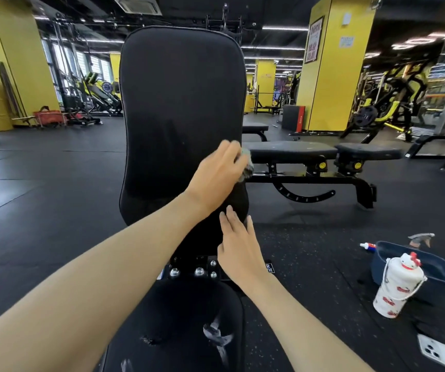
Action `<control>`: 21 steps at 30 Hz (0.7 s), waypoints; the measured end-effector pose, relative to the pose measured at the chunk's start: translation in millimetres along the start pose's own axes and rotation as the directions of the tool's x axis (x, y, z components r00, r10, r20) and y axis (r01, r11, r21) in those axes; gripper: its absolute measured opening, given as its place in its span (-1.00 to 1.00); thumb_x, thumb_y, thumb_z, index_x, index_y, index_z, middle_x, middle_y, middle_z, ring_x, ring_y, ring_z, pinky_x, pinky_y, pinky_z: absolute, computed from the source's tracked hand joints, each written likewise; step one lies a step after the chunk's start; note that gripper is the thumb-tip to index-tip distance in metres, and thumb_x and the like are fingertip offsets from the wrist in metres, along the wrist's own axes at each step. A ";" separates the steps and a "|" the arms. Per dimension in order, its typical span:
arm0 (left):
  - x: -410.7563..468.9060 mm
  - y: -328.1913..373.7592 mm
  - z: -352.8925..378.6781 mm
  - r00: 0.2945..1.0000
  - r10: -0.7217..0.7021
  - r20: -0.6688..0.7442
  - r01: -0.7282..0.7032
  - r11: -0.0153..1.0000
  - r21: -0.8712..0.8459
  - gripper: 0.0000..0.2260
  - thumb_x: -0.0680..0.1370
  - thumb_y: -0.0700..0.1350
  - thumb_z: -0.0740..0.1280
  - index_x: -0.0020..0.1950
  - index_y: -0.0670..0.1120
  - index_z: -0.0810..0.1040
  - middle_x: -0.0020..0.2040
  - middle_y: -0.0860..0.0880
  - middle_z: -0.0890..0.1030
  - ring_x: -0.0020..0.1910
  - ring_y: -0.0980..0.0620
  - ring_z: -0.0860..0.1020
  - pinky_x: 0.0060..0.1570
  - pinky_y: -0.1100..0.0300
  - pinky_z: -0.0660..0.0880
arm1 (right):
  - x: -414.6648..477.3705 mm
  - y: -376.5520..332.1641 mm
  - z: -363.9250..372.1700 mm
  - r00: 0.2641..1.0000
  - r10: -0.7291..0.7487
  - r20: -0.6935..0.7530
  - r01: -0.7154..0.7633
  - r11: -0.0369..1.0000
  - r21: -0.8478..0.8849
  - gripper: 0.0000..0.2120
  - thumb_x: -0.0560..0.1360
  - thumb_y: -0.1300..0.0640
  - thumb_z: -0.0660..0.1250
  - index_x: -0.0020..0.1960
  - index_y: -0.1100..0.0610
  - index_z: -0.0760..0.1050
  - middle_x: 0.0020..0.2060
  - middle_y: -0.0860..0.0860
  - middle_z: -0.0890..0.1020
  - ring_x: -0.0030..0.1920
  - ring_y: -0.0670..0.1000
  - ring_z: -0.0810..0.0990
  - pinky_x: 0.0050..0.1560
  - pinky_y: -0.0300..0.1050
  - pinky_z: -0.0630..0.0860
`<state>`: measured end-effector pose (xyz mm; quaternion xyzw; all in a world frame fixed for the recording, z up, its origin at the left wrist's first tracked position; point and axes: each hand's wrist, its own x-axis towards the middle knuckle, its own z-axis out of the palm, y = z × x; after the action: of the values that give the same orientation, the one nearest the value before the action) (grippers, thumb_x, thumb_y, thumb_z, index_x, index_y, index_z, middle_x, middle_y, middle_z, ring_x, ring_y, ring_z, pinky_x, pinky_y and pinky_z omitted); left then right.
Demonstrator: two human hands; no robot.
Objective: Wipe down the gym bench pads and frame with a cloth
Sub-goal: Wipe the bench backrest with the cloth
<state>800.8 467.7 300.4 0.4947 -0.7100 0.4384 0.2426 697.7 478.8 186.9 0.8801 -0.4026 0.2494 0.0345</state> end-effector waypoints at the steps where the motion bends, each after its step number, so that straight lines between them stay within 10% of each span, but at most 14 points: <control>1: 9.3 2.0 -0.7 0.997 -0.076 -0.021 0.076 0.997 0.007 -0.65 0.24 -0.39 0.49 -0.01 -0.25 0.56 -0.09 -0.17 0.54 -0.14 -0.11 0.52 -0.41 0.26 0.32 | 0.0 -0.4 -0.7 1.000 0.006 0.005 -0.006 1.000 0.016 -0.39 0.58 0.22 0.13 0.56 0.22 -0.03 0.56 0.16 -0.04 0.55 0.05 0.05 0.52 0.04 -0.20; 4: 5.6 12.1 10.1 0.969 -0.245 0.031 0.245 0.969 -0.018 -0.63 0.27 -0.39 0.48 0.04 -0.22 0.55 0.00 -0.16 0.54 -0.06 -0.13 0.50 -0.43 0.28 0.30 | -1.6 -1.8 3.4 0.999 0.041 -0.002 -0.040 0.988 0.152 -0.39 0.57 0.25 0.14 0.57 0.18 0.02 0.56 0.13 0.01 0.52 0.02 0.15 0.50 -0.04 -0.22; 10: -54.6 32.9 31.9 0.922 -0.023 0.386 0.058 0.995 -0.080 -0.61 0.46 -0.32 0.36 0.26 -0.13 0.42 0.19 -0.06 0.42 0.13 -0.04 0.38 -0.34 0.28 0.45 | -8.2 -14.3 14.5 0.982 0.187 0.042 -0.181 0.835 0.520 -0.55 0.50 0.34 0.19 0.37 0.16 0.38 0.35 -0.04 0.36 0.34 0.00 0.33 0.51 0.16 0.02; 17: -24.3 -2.1 22.2 0.989 -0.144 0.032 0.147 0.967 -0.207 -0.69 0.31 -0.45 0.41 0.00 -0.21 0.58 -0.05 -0.13 0.52 -0.05 -0.01 0.33 -0.56 0.23 0.32 | -3.0 -20.7 10.9 0.952 0.304 0.045 -0.272 0.767 0.581 -0.53 0.58 0.29 0.14 0.48 0.13 0.31 0.53 0.01 0.17 0.41 -0.01 0.34 0.55 -0.02 -0.08; 21: -35.8 0.7 34.4 0.993 -0.096 0.074 0.110 0.970 -0.217 -0.62 0.27 -0.48 0.43 0.02 -0.18 0.60 -0.01 -0.08 0.56 0.00 0.00 0.34 -0.58 0.23 0.33 | 0.8 -7.5 -6.0 0.918 0.392 0.062 -0.352 0.732 0.584 -0.59 0.53 0.34 0.13 0.30 0.13 0.52 0.35 0.07 0.49 0.06 0.19 0.59 0.11 0.01 0.54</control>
<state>817.3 455.6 255.1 0.5146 -0.7350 0.3278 0.2958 701.1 484.9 193.6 0.7404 -0.4727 0.3912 -0.2745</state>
